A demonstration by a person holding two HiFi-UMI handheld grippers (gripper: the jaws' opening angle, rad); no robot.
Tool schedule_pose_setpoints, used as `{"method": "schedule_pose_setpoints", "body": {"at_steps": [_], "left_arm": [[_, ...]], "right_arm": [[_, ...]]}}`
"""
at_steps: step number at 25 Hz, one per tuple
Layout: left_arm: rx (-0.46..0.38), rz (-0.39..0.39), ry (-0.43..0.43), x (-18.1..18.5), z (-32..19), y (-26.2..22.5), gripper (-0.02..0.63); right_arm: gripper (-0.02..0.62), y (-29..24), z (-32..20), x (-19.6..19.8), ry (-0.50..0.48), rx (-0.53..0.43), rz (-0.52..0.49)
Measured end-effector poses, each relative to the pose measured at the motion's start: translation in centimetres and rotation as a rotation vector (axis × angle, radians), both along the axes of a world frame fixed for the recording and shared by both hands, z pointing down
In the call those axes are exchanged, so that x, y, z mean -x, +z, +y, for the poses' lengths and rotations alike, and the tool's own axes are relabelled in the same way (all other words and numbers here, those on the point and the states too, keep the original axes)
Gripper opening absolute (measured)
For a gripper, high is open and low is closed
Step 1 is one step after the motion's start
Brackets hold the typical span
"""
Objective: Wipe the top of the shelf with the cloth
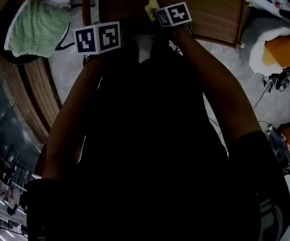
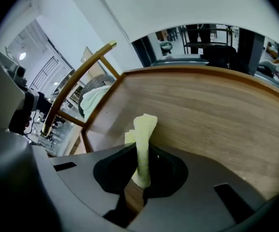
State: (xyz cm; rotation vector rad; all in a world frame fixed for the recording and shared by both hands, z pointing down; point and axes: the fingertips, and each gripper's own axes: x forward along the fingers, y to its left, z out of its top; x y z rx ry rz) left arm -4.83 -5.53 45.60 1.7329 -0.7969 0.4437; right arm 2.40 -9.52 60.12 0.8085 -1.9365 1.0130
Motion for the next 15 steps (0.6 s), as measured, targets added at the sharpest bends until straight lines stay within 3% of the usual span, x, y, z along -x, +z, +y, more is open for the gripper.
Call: {"method": "schedule_pose_setpoints", "body": {"at_steps": [15], "left_arm": [[-0.004,0.033,0.144,-15.3,-1.1,0.9,0.012]], "right_arm": [[0.052,-0.8,0.2,-19.2,0.162,-0.031,0.073]]}}
